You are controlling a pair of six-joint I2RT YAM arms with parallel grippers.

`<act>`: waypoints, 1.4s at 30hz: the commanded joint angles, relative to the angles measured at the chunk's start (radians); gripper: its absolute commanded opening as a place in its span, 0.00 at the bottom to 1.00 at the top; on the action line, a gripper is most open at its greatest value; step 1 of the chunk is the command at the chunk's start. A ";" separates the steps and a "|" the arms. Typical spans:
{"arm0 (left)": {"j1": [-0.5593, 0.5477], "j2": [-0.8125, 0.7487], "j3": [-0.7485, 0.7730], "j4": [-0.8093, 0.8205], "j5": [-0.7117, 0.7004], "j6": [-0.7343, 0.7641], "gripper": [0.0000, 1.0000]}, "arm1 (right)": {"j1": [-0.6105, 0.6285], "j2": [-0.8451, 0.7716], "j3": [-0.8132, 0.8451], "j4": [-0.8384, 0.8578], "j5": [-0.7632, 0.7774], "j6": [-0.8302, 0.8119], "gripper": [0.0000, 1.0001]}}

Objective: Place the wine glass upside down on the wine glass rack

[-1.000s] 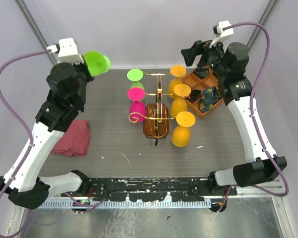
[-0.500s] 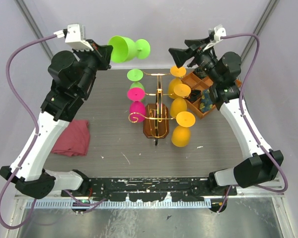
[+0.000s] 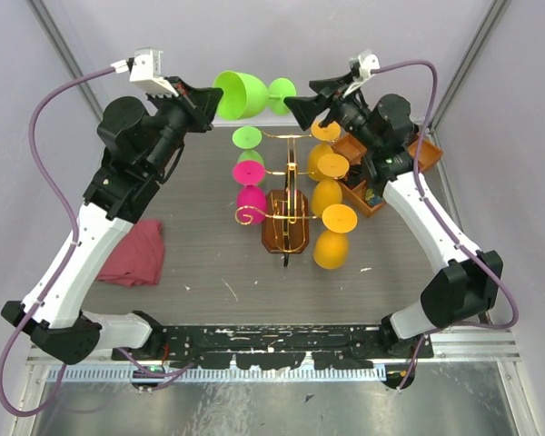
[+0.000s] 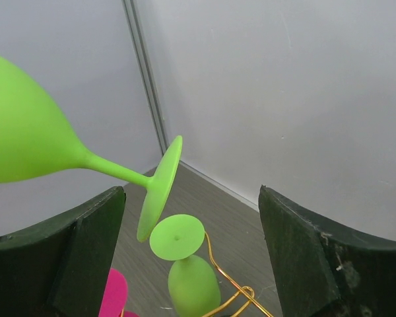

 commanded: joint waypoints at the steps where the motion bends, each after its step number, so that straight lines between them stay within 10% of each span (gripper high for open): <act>1: 0.004 -0.010 -0.004 0.073 0.045 -0.020 0.00 | 0.018 -0.001 0.063 0.012 0.014 -0.032 0.86; 5: 0.003 -0.010 -0.018 0.087 0.057 -0.026 0.00 | 0.028 0.018 0.078 0.009 -0.008 -0.033 0.73; 10: 0.004 -0.010 -0.027 0.093 0.068 -0.035 0.00 | 0.031 0.029 0.086 0.004 -0.020 -0.041 0.32; 14: 0.004 -0.045 -0.044 0.099 0.068 -0.031 0.25 | 0.031 0.027 0.085 -0.003 0.012 -0.063 0.02; 22: 0.004 -0.123 -0.144 -0.039 0.004 0.043 0.70 | 0.030 0.037 0.146 -0.106 0.210 -0.194 0.01; 30: 0.004 -0.228 -0.178 -0.230 -0.037 0.177 0.81 | 0.029 0.050 0.209 -0.186 0.273 -0.426 0.01; 42: 0.006 0.204 0.428 -0.456 0.394 0.376 0.86 | 0.099 -0.029 0.124 -0.088 0.007 -0.732 0.01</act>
